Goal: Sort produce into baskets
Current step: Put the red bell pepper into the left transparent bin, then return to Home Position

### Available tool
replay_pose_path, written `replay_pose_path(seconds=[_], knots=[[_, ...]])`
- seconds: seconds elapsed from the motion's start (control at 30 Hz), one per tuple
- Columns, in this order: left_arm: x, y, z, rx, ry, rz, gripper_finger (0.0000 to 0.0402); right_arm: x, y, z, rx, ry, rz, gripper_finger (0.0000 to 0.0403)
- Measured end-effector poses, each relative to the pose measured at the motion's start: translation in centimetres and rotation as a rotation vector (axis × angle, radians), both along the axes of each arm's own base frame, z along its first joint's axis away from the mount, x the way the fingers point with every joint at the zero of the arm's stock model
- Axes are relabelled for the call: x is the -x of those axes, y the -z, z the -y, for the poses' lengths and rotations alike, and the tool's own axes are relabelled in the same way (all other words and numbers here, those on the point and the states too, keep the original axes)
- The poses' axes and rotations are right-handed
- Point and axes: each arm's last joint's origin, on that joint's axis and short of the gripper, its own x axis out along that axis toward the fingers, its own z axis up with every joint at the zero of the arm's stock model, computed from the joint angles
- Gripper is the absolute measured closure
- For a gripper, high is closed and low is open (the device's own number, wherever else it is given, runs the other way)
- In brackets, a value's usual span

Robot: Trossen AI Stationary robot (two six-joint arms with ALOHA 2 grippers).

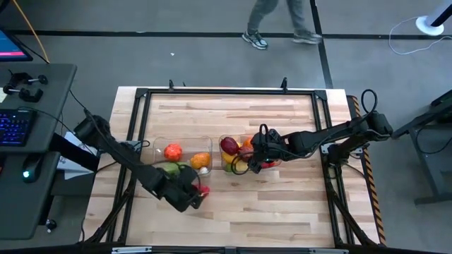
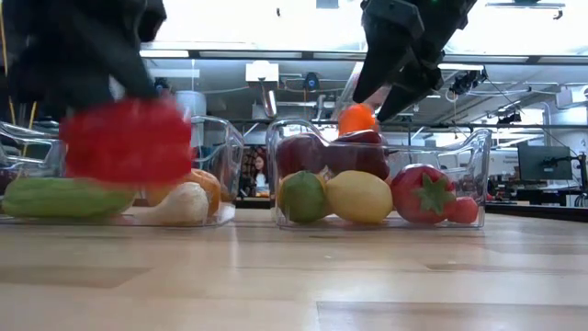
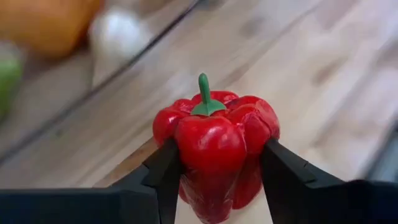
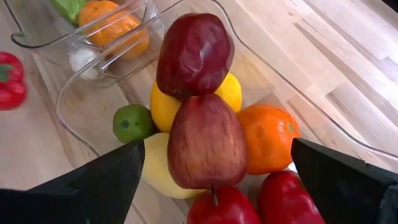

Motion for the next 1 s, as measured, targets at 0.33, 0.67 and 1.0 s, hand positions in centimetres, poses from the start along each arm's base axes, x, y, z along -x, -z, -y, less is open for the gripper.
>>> replay_pose_path(seconds=[0.33,0.67,1.0], knots=[[2.1,-9.2,-1.3,-0.135,0.261,0.441,0.0252,-0.2,-0.1,0.0,-0.005,0.002,0.025,0.0006],[7.9,-11.5,-9.8,-0.43,-0.018,0.211,0.0279,-0.3,-0.2,0.0,-0.034,0.044,0.057,0.0006],[7.4,-10.8,-12.3,-0.332,0.132,0.022,0.0107,-0.4,-0.3,0.0,-0.036,0.044,0.069,0.0006]])
